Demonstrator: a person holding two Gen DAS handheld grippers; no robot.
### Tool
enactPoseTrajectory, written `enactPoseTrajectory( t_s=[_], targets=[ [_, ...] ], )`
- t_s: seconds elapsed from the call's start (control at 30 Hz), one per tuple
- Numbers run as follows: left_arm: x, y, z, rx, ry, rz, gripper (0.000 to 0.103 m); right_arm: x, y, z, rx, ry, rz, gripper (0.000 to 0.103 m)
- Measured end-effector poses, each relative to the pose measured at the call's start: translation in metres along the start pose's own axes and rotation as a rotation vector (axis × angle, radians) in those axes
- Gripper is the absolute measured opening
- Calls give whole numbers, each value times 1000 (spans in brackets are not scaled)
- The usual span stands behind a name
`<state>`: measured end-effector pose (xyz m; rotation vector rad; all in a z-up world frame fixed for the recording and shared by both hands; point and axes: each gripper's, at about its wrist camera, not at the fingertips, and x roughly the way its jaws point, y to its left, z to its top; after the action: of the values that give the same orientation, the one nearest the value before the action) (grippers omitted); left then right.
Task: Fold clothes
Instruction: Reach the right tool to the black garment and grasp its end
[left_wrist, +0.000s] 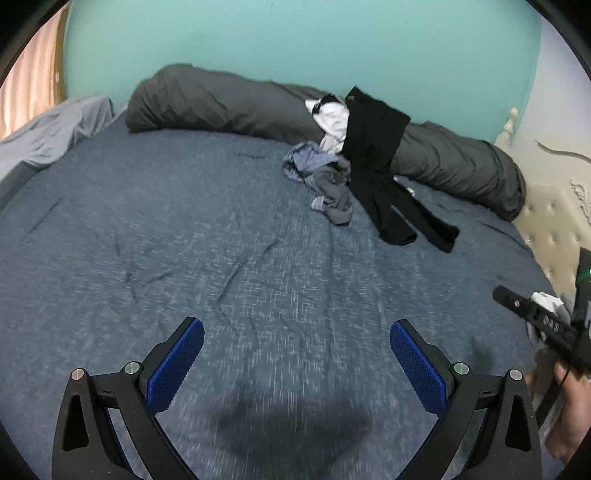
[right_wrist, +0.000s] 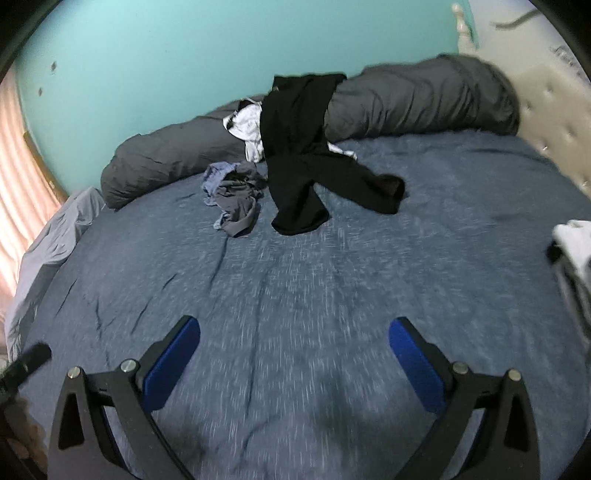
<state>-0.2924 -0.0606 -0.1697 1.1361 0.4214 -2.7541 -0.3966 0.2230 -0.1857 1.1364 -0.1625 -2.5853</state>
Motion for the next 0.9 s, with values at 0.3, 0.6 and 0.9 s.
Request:
enactPoseTrajectory(
  t_s=[0.3,0.6,0.9],
  targets=[
    [82,15,14,-57,48,-39,103,110,12,46,-116,32,-68,103],
    [128,34,19,-82,73,-34,103,197,18,81,-143,61,-120,93],
    [145,46,17,-107,91,-75,103,267,41,98,-207,136,-134,57]
  ],
)
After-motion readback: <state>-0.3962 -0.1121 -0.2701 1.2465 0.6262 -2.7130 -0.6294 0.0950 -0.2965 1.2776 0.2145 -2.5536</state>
